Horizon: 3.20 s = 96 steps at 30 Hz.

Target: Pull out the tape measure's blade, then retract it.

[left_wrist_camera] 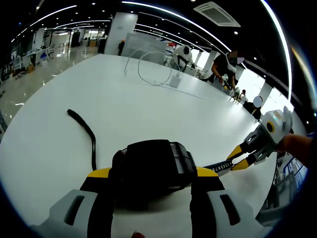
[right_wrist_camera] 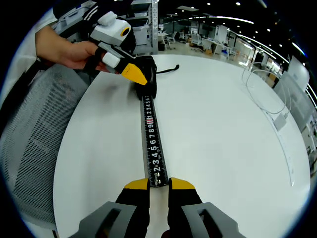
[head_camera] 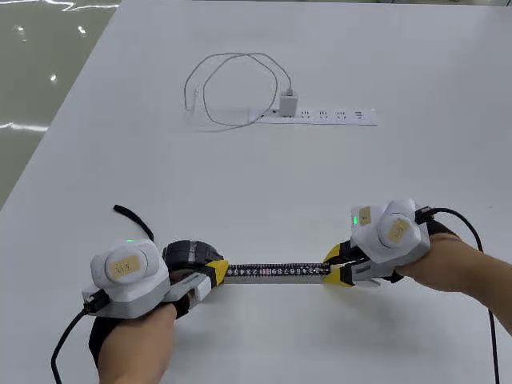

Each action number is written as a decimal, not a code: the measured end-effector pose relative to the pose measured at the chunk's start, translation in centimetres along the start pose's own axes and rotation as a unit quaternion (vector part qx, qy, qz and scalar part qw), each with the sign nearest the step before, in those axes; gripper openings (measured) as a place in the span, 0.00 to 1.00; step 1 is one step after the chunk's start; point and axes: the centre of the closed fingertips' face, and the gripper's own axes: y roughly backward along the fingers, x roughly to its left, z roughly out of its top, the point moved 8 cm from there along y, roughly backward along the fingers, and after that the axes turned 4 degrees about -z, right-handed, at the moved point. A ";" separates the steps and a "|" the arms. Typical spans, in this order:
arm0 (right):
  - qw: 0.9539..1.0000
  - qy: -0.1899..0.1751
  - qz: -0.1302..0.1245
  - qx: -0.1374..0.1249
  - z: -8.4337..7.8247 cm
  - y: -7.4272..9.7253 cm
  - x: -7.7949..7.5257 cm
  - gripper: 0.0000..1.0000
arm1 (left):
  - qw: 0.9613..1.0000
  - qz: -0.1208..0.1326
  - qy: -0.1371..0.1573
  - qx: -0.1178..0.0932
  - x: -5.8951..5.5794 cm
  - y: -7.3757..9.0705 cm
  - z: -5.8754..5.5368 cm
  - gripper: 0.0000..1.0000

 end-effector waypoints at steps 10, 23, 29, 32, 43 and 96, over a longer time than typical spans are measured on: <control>1.000 0.002 0.004 -0.005 0.7 -0.6 0.0 0.09 | 1.000 -0.002 0.003 0.001 0.0 0.0 0.1 0.58; 1.000 0.001 0.006 -0.015 1.7 -1.2 0.1 0.09 | 1.000 -0.004 0.007 -0.002 0.0 0.1 0.1 0.58; 1.000 0.001 0.009 -0.020 2.2 -1.6 0.1 0.09 | 1.000 -0.006 0.009 -0.002 0.1 0.1 0.1 0.58; 1.000 0.000 0.009 -0.023 2.5 -1.8 0.1 0.09 | 1.000 -0.006 0.010 -0.002 0.1 0.1 0.1 0.58; 0.999 0.002 0.009 -0.033 3.8 -2.6 0.3 0.09 | 1.000 -0.008 0.014 -0.004 0.1 0.1 0.1 0.58; 0.998 -0.012 0.026 -0.061 8.0 -6.0 1.3 0.09 | 1.000 -0.008 0.017 -0.006 0.2 0.1 0.1 0.58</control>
